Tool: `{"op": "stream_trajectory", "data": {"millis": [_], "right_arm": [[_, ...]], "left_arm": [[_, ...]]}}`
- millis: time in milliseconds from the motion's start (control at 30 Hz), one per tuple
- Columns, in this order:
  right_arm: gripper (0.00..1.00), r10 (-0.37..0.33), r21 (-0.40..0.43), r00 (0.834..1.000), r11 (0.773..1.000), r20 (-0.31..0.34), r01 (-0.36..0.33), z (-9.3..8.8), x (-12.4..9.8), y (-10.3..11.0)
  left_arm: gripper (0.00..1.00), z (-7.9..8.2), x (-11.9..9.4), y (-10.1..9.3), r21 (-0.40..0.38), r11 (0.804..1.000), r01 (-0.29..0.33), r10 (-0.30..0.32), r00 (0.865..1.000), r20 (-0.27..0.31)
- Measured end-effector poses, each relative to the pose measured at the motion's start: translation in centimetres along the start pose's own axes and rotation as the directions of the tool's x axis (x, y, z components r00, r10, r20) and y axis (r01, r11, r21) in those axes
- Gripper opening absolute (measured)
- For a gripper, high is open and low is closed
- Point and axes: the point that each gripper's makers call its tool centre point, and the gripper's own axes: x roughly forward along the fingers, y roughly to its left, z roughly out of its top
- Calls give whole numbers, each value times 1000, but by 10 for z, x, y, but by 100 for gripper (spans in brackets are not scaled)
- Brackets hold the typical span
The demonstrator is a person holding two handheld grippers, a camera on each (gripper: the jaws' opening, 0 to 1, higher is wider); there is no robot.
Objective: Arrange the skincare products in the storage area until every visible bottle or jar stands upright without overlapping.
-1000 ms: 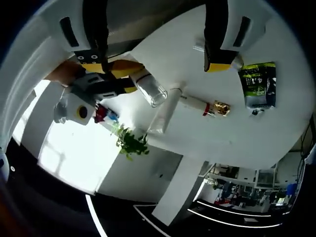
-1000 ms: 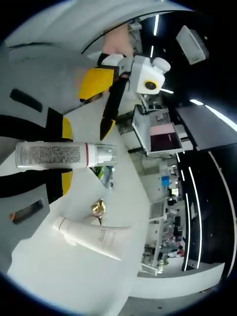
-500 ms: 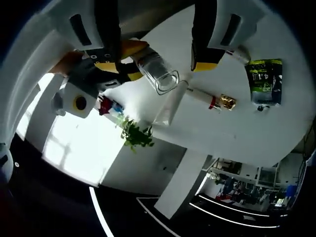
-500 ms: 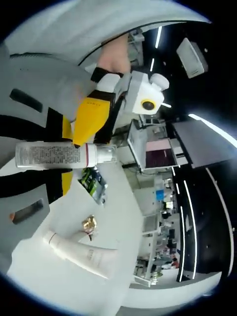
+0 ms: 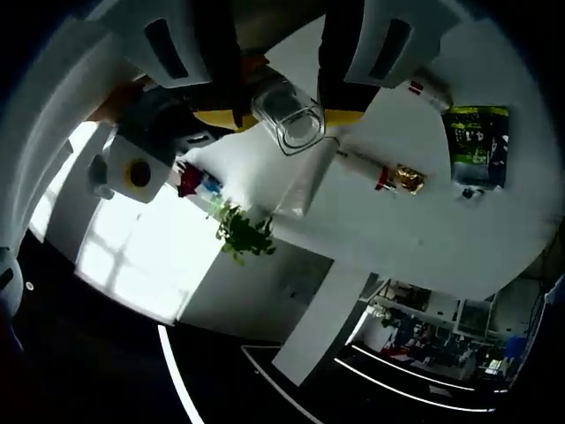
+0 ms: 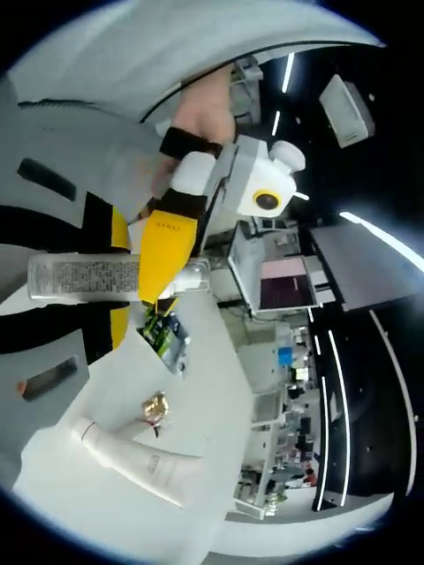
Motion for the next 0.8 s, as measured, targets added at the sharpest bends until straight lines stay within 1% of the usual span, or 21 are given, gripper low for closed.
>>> {"op": "stream_trajectory", "data": {"millis": [100, 267, 433, 467, 500, 533, 633, 700, 767, 800], "right_arm": [[20, -2, 2, 1000, 1000, 1, 2, 2, -1, -1], [21, -3, 13, 1000, 1000, 4, 3, 4, -1, 0], [21, 5, 31, 1000, 1000, 8, -5, 5, 0, 2], [21, 10, 18, 1000, 1000, 13, -10, 5, 0, 3], [21, 10, 29, 1000, 1000, 14, -11, 5, 0, 3], [21, 14, 32, 1000, 999, 20, -15, 6, -1, 3], [22, 59, 57, 997, 996, 56, -62, 11, -3, 6], [22, 107, 49, 991, 993, 76, -111, 16, -6, 10], [23, 128, 44, 988, 990, 89, -132, 22, -8, 10], [24, 186, 23, 977, 982, 100, -190, 28, -11, 17]], "left_arm": [[25, 1, -1, 2, 12, 1000, -6, 6, 1000, 1], [22, 6, -1, -3, 6, 1000, 6, -6, 1000, 22], [17, 11, -2, -14, 8, 999, 43, -43, 998, 35], [17, 12, -2, -18, -10, 998, 65, -65, 997, 38], [16, 12, -2, -17, 1, 999, 54, -54, 998, 36], [16, 13, -2, -19, 5, 998, 64, -64, 998, 29], [16, 17, -4, -25, 18, 995, 98, -99, 995, 20], [15, 20, -6, -32, 45, 991, 130, -130, 991, 9], [15, 26, -9, -40, 78, 982, 174, -175, 985, 2], [15, 29, -11, -49, 104, 969, 223, -223, 975, -9]]}}
